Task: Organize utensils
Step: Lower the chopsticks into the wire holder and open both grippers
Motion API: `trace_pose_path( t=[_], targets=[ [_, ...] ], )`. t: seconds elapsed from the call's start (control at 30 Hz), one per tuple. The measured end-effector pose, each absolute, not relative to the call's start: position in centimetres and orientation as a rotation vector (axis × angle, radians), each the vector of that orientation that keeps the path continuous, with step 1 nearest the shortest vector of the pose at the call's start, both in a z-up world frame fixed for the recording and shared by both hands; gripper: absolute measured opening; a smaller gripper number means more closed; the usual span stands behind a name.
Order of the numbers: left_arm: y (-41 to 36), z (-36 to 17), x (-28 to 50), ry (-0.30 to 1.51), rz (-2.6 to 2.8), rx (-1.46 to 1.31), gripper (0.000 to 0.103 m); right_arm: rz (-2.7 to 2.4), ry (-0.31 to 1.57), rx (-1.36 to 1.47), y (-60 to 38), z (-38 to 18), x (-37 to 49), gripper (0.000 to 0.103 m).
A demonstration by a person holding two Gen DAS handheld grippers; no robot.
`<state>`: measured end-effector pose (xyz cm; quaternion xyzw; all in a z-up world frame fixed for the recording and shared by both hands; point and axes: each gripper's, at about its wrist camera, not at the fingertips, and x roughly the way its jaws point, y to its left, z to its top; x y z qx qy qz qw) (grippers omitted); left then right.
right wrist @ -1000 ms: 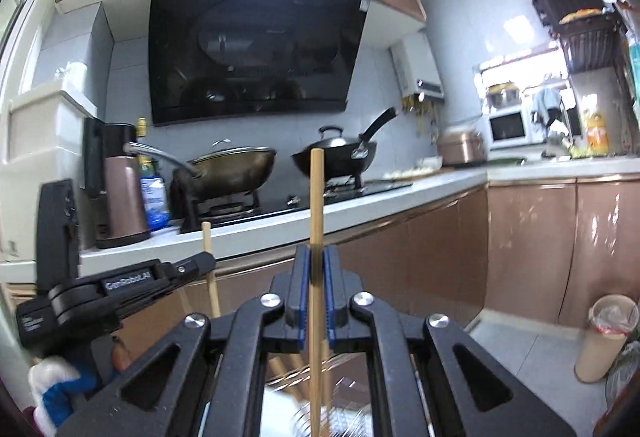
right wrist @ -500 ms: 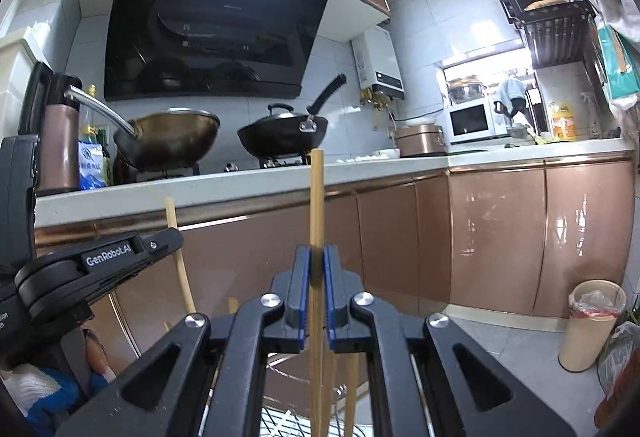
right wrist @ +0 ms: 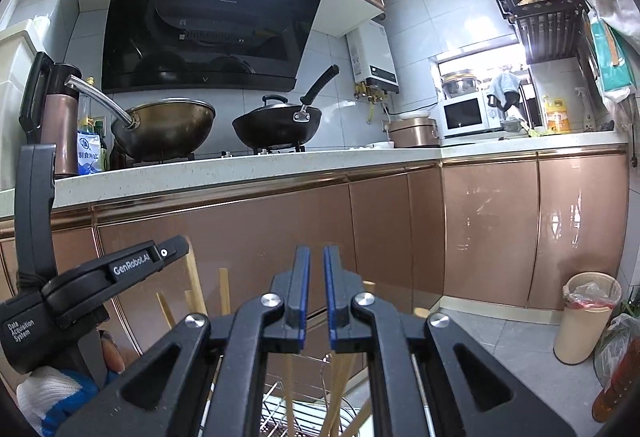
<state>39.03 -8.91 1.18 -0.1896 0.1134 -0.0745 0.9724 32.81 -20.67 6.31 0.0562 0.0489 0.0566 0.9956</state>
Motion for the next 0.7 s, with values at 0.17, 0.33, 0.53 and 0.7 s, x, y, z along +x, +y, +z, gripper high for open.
trace_pose_path(
  t=[0.17, 0.33, 0.53, 0.7],
  targets=[
    [-9.0, 1.1, 38.4, 0.252, -0.158, -0.361, 0.006, 0.109, 0.118, 0.12, -20.9, 6.6, 32.5, 0.008],
    [-8.8, 2.2, 37.2, 0.26, -0.164, -0.341, 0.025, 0.103, 0.127, 0.119, -20.8, 7.5, 31.2, 0.008],
    [-7.0, 5.1, 34.1, 0.265, -0.158, -0.305, 0.035, 0.101, 0.136, 0.145, -21.4, 9.9, 28.1, 0.025],
    [-5.0, 6.2, 31.0, 0.367, -0.115, -0.248, 0.036, 0.085, 0.184, 0.148, -21.6, 11.4, 25.0, 0.027]
  ],
)
